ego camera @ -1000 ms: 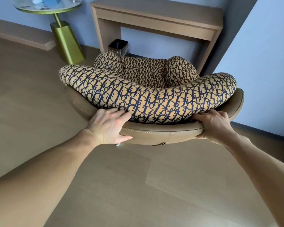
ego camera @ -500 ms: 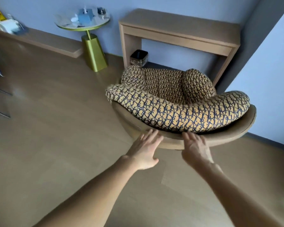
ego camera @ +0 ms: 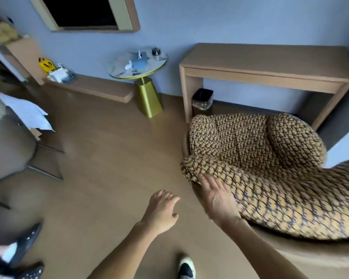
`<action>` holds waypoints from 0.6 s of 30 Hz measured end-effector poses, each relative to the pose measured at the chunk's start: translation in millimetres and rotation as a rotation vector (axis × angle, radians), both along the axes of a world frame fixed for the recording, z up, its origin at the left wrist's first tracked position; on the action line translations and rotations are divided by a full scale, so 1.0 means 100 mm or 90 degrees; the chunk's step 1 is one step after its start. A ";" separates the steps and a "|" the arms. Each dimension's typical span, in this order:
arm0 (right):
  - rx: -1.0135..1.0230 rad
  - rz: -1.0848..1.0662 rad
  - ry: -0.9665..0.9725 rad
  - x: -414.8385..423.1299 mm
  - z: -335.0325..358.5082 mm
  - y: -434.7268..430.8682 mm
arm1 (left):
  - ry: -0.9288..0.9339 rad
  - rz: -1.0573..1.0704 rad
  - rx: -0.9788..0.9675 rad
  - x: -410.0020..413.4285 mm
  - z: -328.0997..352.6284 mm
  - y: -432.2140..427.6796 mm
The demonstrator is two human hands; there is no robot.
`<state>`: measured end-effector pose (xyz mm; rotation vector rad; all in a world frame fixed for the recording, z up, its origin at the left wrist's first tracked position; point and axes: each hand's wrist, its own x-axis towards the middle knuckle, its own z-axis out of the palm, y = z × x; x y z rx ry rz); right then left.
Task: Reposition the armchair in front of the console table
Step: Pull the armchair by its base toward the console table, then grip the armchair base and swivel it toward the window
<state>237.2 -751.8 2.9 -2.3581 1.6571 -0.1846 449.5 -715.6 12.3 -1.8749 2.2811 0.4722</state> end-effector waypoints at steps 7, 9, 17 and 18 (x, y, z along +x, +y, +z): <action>0.157 -0.077 0.107 0.65 -0.39 -1.55 | -0.015 -0.039 0.085 0.68 -0.12 -1.27; 0.200 -0.090 0.114 0.73 -0.47 -1.69 | -0.015 -0.042 0.114 0.77 -0.14 -1.53; 0.292 -0.134 0.154 1.09 -0.49 -1.99 | -0.044 -0.105 0.176 1.00 -0.17 -2.65; 0.312 -0.136 0.155 1.14 -0.51 -2.05 | -0.049 -0.121 0.180 1.02 -0.21 -2.82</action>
